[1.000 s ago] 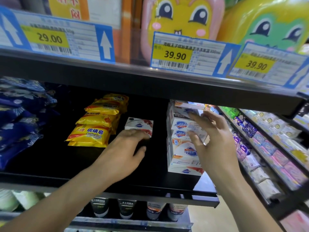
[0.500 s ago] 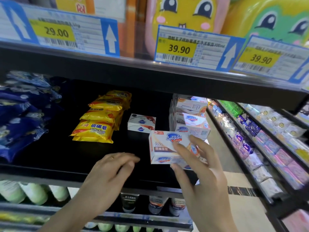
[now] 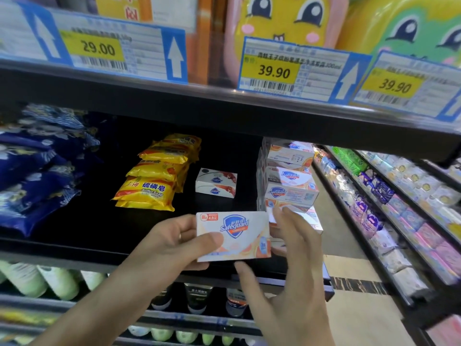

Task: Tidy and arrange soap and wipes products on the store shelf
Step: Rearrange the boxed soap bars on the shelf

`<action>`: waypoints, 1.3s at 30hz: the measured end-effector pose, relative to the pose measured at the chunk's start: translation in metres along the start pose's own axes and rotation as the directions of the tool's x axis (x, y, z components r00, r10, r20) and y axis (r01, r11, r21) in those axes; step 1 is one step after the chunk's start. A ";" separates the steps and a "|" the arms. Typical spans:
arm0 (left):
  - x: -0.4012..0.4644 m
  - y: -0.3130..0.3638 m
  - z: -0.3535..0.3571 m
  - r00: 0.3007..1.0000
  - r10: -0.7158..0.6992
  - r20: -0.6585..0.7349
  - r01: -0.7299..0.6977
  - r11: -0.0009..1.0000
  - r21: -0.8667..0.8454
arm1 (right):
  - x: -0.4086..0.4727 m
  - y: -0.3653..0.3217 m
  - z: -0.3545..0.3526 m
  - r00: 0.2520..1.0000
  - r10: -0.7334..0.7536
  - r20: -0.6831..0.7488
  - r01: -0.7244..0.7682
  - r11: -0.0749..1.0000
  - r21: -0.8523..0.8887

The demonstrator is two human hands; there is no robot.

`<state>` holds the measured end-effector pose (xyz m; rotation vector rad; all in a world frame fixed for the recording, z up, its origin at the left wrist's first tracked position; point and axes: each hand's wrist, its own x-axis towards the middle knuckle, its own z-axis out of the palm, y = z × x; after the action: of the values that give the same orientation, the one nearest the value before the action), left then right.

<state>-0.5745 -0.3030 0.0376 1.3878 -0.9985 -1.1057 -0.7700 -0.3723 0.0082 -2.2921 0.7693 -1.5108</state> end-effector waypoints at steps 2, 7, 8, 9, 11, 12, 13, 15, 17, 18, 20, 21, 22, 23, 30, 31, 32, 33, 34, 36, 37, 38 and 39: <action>-0.001 0.001 -0.004 0.999 0.037 0.004 -0.037 0.999 0.017 | 0.000 0.000 -0.004 0.995 0.097 0.022 -0.098 0.992 0.083; -0.001 0.000 -0.016 0.981 0.190 0.051 -0.189 0.982 -0.008 | 0.017 -0.009 -0.014 0.898 0.422 0.122 -0.439 0.849 0.295; 0.000 0.000 -0.018 0.973 0.226 0.055 -0.227 0.974 0.010 | 0.024 -0.011 -0.016 0.853 0.484 0.197 -0.523 0.792 0.315; 0.001 0.000 -0.020 0.964 0.261 0.059 -0.264 0.964 0.039 | 0.031 -0.012 -0.017 0.798 0.536 0.276 -0.602 0.724 0.337; 0.001 -0.001 -0.022 0.942 0.328 0.067 -0.333 0.939 0.082 | 0.042 -0.014 -0.019 0.681 0.602 0.416 -0.732 0.562 0.385; 0.002 -0.001 -0.023 0.933 0.353 0.072 -0.358 0.930 0.087 | 0.045 -0.014 -0.020 0.635 0.607 0.478 -0.773 0.498 0.394; 0.001 -0.001 -0.023 0.925 0.372 0.079 -0.378 0.922 0.087 | 0.047 -0.014 -0.021 0.597 0.596 0.537 -0.802 0.454 0.388; 0.000 -0.002 -0.023 0.910 0.403 0.097 -0.412 0.904 0.113 | 0.049 -0.015 -0.021 0.549 0.544 0.634 -0.834 0.399 0.380; -0.001 -0.004 -0.023 0.902 0.423 0.094 -0.433 0.882 0.188 | 0.048 -0.014 -0.019 0.528 0.512 0.678 -0.849 0.332 0.411; -0.002 -0.005 -0.023 0.901 0.426 0.082 -0.434 0.873 0.222 | 0.047 -0.012 -0.017 0.520 0.513 0.682 -0.854 0.293 0.431; -0.003 -0.008 -0.022 0.905 0.421 0.067 -0.423 0.868 0.259 | 0.046 -0.009 -0.014 0.505 0.537 0.676 -0.858 0.229 0.459; -0.004 -0.009 -0.021 0.907 0.417 0.066 -0.419 0.868 0.267 | 0.045 -0.008 -0.013 0.505 0.548 0.667 -0.856 0.216 0.470; -0.005 -0.011 -0.022 0.909 0.412 0.061 -0.412 0.868 0.276 | 0.044 -0.008 -0.012 0.512 0.556 0.655 -0.850 0.215 0.482; -0.005 -0.013 -0.022 0.913 0.404 0.055 -0.402 0.870 0.284 | 0.042 -0.007 -0.012 0.525 0.561 0.640 -0.840 0.222 0.495; -0.001 -0.016 -0.035 0.967 0.222 -0.122 -0.216 0.975 0.060 | 0.036 -0.005 -0.011 0.670 0.507 0.542 -0.742 0.431 0.514; 0.001 -0.015 -0.037 0.975 0.165 -0.151 -0.164 0.986 0.022 | 0.035 -0.005 -0.011 0.691 0.489 0.533 -0.723 0.467 0.509; 0.003 -0.014 -0.037 0.981 0.106 -0.165 -0.107 0.994 0.000 | 0.034 -0.005 -0.011 0.711 0.470 0.523 -0.703 0.500 0.506; 0.004 -0.012 -0.037 0.984 0.049 -0.169 -0.052 0.998 -0.017 | 0.033 -0.005 -0.011 0.728 0.451 0.516 -0.684 0.527 0.504; 0.004 -0.010 -0.036 0.987 -0.017 -0.161 0.010 0.999 -0.047 | 0.032 -0.005 -0.010 0.740 0.431 0.516 -0.669 0.548 0.502; 0.004 -0.006 -0.033 0.986 -0.128 -0.110 0.116 0.987 -0.108 | 0.029 -0.006 -0.008 0.753 0.391 0.529 -0.647 0.582 0.492; 0.003 -0.005 -0.033 0.984 -0.159 -0.077 0.150 0.982 -0.116 | 0.027 -0.007 -0.007 0.760 0.373 0.532 -0.636 0.599 0.487; 0.003 -0.004 -0.032 0.984 -0.174 -0.040 0.168 0.978 -0.124 | 0.026 -0.008 -0.006 0.768 0.358 0.531 -0.622 0.616 0.483; 0.002 -0.005 -0.032 0.987 -0.162 0.009 0.162 0.980 -0.113 | 0.025 -0.009 -0.005 0.777 0.346 0.527 -0.607 0.635 0.478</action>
<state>-0.5434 -0.2973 0.0331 1.3956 -0.8202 -1.2635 -0.7645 -0.3785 0.0338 -1.5979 0.5781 -0.8283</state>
